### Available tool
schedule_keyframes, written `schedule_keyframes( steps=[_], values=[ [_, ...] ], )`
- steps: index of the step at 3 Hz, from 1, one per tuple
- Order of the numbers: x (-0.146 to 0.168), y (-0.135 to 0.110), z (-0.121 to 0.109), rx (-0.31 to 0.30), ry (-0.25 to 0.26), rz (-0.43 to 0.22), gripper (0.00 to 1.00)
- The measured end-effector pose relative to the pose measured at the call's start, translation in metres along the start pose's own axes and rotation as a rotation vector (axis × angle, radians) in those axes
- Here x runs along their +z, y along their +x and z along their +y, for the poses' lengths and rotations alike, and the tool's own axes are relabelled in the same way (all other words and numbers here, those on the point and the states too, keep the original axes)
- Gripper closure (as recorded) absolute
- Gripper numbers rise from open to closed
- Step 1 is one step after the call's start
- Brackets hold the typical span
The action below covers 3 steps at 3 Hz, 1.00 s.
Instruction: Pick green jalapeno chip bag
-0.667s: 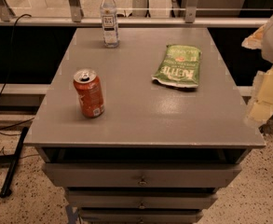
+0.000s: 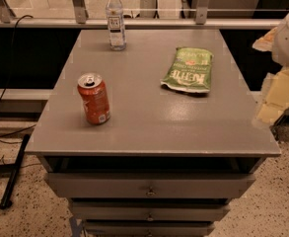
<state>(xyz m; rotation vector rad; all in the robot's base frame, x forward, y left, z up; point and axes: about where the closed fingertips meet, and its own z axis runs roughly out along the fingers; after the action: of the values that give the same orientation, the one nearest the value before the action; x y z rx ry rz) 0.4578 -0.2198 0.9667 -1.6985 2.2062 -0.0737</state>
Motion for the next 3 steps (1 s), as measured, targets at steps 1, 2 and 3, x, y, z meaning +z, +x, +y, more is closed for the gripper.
schedule_keyframes(
  steps=[1,2,3],
  values=[
    [0.042,-0.002,-0.051,0.025,0.02,-0.084,0.0],
    [0.064,-0.005,-0.086,0.048,0.038,-0.14,0.0],
    [0.086,-0.012,-0.121,0.11,0.047,-0.224,0.0]
  ],
)
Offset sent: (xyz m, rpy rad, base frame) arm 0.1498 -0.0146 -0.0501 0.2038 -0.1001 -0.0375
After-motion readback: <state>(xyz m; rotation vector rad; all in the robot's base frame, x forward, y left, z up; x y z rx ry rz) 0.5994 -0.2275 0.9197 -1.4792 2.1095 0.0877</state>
